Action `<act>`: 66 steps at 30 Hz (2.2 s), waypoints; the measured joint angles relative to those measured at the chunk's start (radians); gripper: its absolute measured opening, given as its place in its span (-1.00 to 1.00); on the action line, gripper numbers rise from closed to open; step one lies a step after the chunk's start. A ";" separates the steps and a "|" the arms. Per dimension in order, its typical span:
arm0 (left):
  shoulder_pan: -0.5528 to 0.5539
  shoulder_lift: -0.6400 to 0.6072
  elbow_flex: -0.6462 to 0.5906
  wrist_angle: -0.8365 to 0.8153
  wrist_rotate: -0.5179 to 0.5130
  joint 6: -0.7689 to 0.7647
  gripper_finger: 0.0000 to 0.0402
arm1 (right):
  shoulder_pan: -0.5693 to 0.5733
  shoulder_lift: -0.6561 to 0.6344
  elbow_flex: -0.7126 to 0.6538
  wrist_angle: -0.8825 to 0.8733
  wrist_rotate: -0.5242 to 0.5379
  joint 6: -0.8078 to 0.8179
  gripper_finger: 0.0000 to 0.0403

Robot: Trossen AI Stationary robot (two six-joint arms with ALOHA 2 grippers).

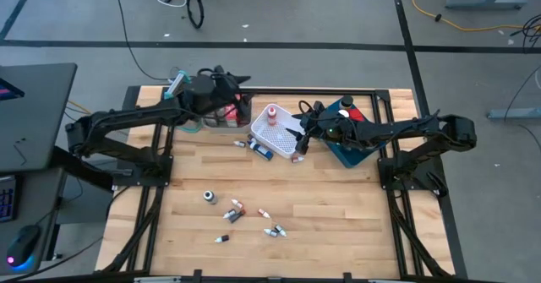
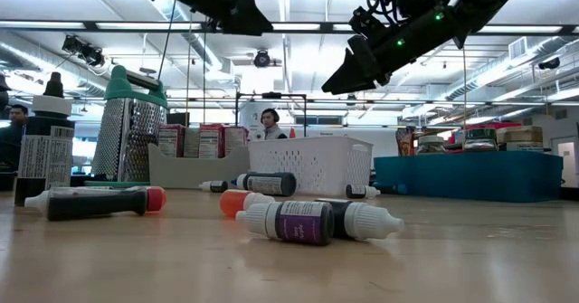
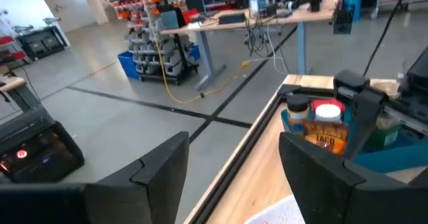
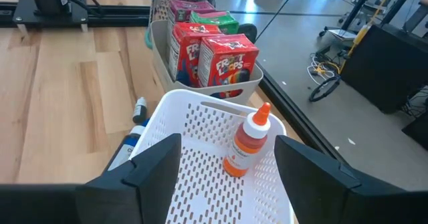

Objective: Pick & Place Kitchen Items
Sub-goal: Put the large blue food coloring bottle into the white bin

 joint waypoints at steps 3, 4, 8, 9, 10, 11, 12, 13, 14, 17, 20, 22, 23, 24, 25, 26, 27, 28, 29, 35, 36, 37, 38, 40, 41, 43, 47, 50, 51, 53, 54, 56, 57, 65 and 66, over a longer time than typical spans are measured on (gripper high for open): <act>0.000 0.011 0.000 -0.008 0.000 0.000 0.20 | 0.000 0.000 0.000 0.000 0.000 0.000 0.25; 0.000 0.013 0.000 -0.022 0.000 0.000 0.20 | 0.000 0.000 0.000 0.001 0.000 0.000 0.25; -0.002 0.021 0.000 -0.020 0.004 0.000 0.20 | 0.000 0.000 0.000 0.001 0.000 0.000 0.25; -0.002 0.022 0.000 -0.027 0.004 0.000 0.20 | 0.000 0.000 0.000 0.001 0.000 0.000 0.25; -0.002 0.023 0.000 -0.027 0.003 0.000 0.20 | 0.000 0.000 0.000 0.001 0.000 0.000 0.25; -0.002 0.023 0.000 -0.026 0.003 0.000 0.20 | 0.000 0.000 0.000 0.001 0.000 0.000 0.25; -0.002 0.025 0.000 -0.022 0.002 0.000 0.20 | 0.000 0.000 0.000 0.001 0.000 0.000 0.25; -0.002 0.026 0.000 -0.023 0.003 0.000 0.20 | 0.000 0.000 0.000 0.001 0.000 0.000 0.25; -0.002 0.027 0.000 -0.027 0.003 0.000 0.20 | 0.000 0.000 0.000 0.001 0.000 0.000 0.25; -0.002 0.027 0.000 -0.023 0.001 0.000 0.20 | 0.000 0.000 0.000 0.001 0.000 0.000 0.25; -0.002 0.027 0.000 -0.025 0.003 -0.004 0.20 | 0.000 0.000 0.000 0.001 0.000 0.000 0.25; -0.002 0.027 0.000 -0.024 0.003 -0.004 0.20 | 0.000 0.000 0.000 0.001 0.000 0.000 0.25; -0.002 0.027 0.000 -0.025 0.003 -0.004 0.20 | 0.000 0.000 0.000 0.001 0.000 0.000 0.25; -0.002 0.027 0.000 -0.025 0.003 -0.004 0.20 | 0.000 0.000 0.000 0.001 0.000 0.000 0.25; -0.002 0.027 0.000 -0.024 0.003 -0.004 0.20 | 0.000 0.000 0.000 0.001 0.000 0.000 0.25; -0.002 0.027 0.000 -0.024 0.003 -0.004 0.20 | 0.000 0.000 0.000 0.001 0.000 0.000 0.25; -0.002 0.027 0.000 -0.025 0.003 -0.004 0.20 | 0.000 0.000 0.000 0.001 0.000 0.000 0.25; -0.002 0.027 0.000 -0.025 0.003 -0.004 0.20 | 0.000 0.000 0.000 0.001 0.000 0.000 0.25; -0.002 0.027 0.000 -0.024 0.003 -0.004 0.20 | 0.000 0.000 0.000 0.001 0.000 0.000 0.25; -0.002 0.027 0.000 -0.025 0.003 -0.004 0.20 | 0.000 0.000 0.000 0.001 0.000 0.000 0.25; -0.002 0.027 0.000 -0.025 0.003 -0.004 0.20 | 0.000 0.000 0.000 0.001 0.000 0.000 0.25; -0.002 0.027 0.000 -0.025 0.003 -0.004 0.20 | 0.000 0.000 0.000 0.001 0.000 0.000 0.25; -0.002 0.027 0.000 -0.025 0.003 -0.004 0.20 | 0.000 0.000 0.000 0.001 0.000 0.000 0.25; -0.002 0.027 0.000 -0.025 0.004 -0.004 0.20 | 0.000 0.000 0.000 0.001 0.000 0.000 0.25; -0.002 0.027 0.000 -0.025 0.004 -0.004 0.20 | 0.000 0.000 0.000 0.001 0.000 0.000 0.25; -0.002 0.027 0.000 -0.025 0.004 -0.004 0.20 | 0.000 0.000 0.000 0.001 0.000 0.000 0.25; -0.002 0.027 0.000 -0.025 0.004 -0.008 0.20 | 0.000 0.000 0.000 0.001 0.000 0.000 0.25; -0.002 0.027 0.000 -0.024 0.004 -0.008 0.20 | 0.000 0.000 0.000 0.001 0.000 0.000 0.25; -0.002 0.027 0.000 -0.025 0.004 -0.008 0.20 | 0.000 0.000 0.000 0.001 0.000 0.000 0.25; -0.002 0.027 0.000 -0.025 0.004 -0.013 0.20 | 0.000 0.000 0.000 0.001 0.000 0.000 0.25; -0.002 0.027 0.000 -0.025 0.004 -0.016 0.20 | 0.000 0.000 0.000 0.001 0.000 0.000 0.25; -0.002 0.027 0.000 -0.025 0.004 -0.016 0.20 | 0.000 0.000 0.000 0.001 0.000 0.000 0.25; -0.002 0.027 0.000 -0.025 0.004 -0.016 0.20 | 0.000 0.000 0.000 0.001 0.000 0.000 0.25; -0.002 0.027 0.000 -0.025 0.004 -0.016 0.20 | 0.000 0.000 0.000 0.001 0.000 0.000 0.25; -0.002 0.027 0.000 -0.025 0.004 -0.017 0.20 | 0.000 0.000 0.000 0.001 0.000 0.000 0.25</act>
